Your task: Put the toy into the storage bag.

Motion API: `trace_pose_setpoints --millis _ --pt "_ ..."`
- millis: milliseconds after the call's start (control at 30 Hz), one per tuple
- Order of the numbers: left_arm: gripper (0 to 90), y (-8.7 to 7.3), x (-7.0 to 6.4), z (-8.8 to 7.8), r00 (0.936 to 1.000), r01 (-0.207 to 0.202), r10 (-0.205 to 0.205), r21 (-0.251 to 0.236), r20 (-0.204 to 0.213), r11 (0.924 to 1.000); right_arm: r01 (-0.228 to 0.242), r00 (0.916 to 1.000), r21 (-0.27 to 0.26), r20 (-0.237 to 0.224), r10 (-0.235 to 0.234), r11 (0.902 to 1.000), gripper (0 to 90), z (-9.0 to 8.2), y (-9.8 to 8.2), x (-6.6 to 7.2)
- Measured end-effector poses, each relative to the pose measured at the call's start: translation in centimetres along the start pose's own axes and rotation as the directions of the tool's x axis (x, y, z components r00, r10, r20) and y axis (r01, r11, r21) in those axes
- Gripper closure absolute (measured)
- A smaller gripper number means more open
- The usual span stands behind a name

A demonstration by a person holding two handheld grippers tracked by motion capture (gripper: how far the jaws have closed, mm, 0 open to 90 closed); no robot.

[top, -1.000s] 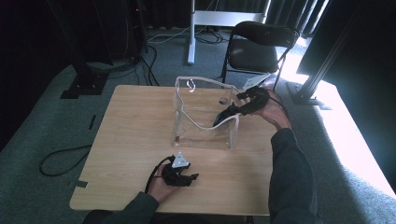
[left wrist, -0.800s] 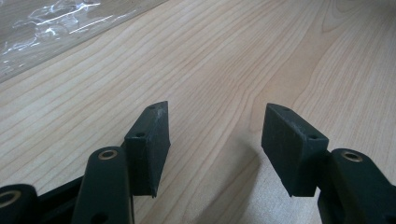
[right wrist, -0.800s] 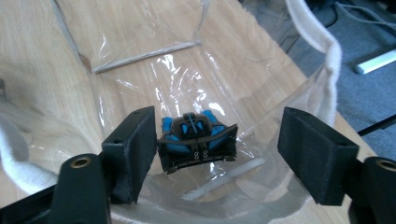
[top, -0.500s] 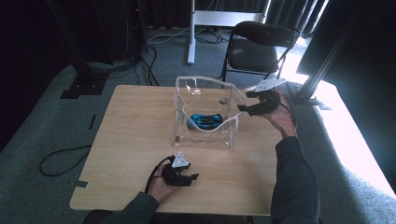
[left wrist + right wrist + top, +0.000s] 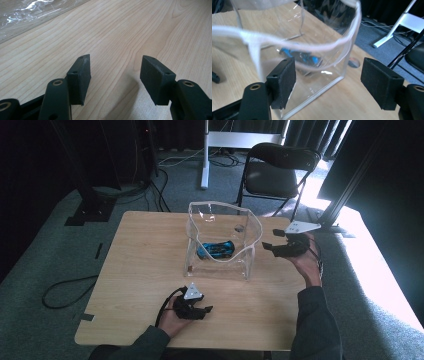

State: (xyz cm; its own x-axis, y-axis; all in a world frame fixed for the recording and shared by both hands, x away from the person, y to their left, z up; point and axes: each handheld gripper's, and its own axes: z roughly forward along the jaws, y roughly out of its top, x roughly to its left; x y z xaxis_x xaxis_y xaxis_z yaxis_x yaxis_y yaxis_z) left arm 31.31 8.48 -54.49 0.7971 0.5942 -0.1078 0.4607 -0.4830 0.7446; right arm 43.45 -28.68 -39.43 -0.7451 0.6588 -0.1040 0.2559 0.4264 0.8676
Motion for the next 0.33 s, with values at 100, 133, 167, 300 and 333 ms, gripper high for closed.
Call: trace_pose_setpoints --millis 100,133,167,300,333 --pt "42.2 0.0 0.0 0.0 1.0 0.0 0.0 0.0 0.0 1.0 -0.012 0.9999 -0.001 -0.009 0.012 0.9999 27.2 0.3 -1.5 1.0" --pt "42.2 0.0 0.0 0.0 1.0 -0.001 0.001 0.0 -0.001 1.0 -0.019 0.9997 -0.005 -0.013 0.019 0.9998 27.2 0.4 -1.8 1.2" --pt "42.2 0.0 0.0 0.0 1.0 -0.002 0.002 0.0 -0.001 1.0 -0.021 0.9997 -0.007 -0.015 0.021 0.9998 27.2 0.5 -2.2 1.5" --pt "42.2 0.0 0.0 0.0 1.0 -0.003 0.003 0.0 -0.001 1.0 -0.036 0.9993 -0.006 -0.004 0.036 0.9993 27.0 0.6 -3.6 2.5" --pt "42.2 0.0 0.0 0.0 1.0 -0.004 0.004 0.001 0.0 1.0 -0.05 0.9988 -0.006 -0.004 0.05 0.9988 27.0 0.6 -4.0 2.7"
